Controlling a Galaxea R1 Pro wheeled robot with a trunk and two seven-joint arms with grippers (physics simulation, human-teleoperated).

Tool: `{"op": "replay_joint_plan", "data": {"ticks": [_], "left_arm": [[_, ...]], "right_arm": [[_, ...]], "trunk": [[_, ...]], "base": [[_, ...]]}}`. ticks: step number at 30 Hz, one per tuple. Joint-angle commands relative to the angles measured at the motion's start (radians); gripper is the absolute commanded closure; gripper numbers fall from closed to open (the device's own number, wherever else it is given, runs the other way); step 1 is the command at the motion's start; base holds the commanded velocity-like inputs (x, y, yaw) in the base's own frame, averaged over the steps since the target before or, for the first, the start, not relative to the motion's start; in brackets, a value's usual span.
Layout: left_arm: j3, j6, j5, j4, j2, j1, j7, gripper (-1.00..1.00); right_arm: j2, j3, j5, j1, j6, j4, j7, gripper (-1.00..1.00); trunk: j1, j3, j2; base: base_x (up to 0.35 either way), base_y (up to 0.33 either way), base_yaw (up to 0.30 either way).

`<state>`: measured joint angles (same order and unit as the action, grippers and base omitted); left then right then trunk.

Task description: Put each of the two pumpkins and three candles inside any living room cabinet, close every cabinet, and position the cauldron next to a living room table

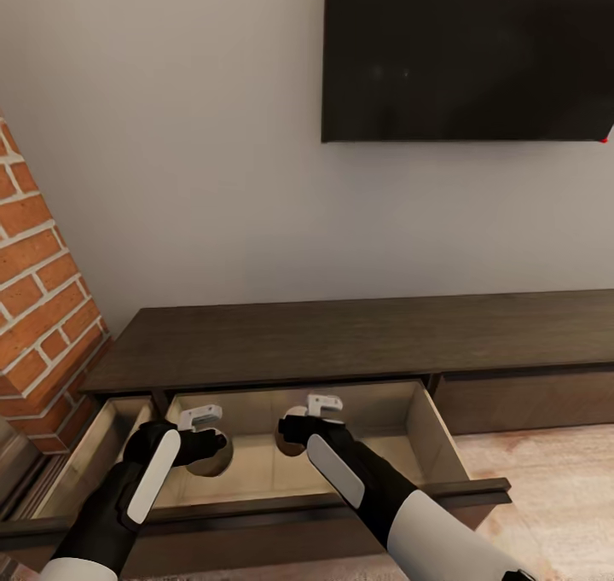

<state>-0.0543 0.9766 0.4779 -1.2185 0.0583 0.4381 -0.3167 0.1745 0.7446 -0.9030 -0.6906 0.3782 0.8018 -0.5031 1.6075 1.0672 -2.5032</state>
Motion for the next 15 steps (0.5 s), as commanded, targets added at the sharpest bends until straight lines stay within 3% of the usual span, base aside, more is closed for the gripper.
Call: {"op": "replay_joint_plan", "data": {"ticks": [1,15], "left_arm": [[-0.002,0.002,0.01,-0.001,-0.001,0.001,-0.011,1.0],[-0.002,-0.009,0.014,-0.002,-0.003,0.001,-0.011,1.0]], "right_arm": [[0.0,0.007,-0.005,-0.001,0.003,0.0,-0.008,1.0],[0.0,0.013,-0.005,-0.001,0.008,-0.001,-0.008,1.0]], "trunk": [[0.0,0.005,-0.001],[0.006,0.051,-0.004]], "base": [[0.0,0.0,0.0],[0.0,0.0,0.0]]}}
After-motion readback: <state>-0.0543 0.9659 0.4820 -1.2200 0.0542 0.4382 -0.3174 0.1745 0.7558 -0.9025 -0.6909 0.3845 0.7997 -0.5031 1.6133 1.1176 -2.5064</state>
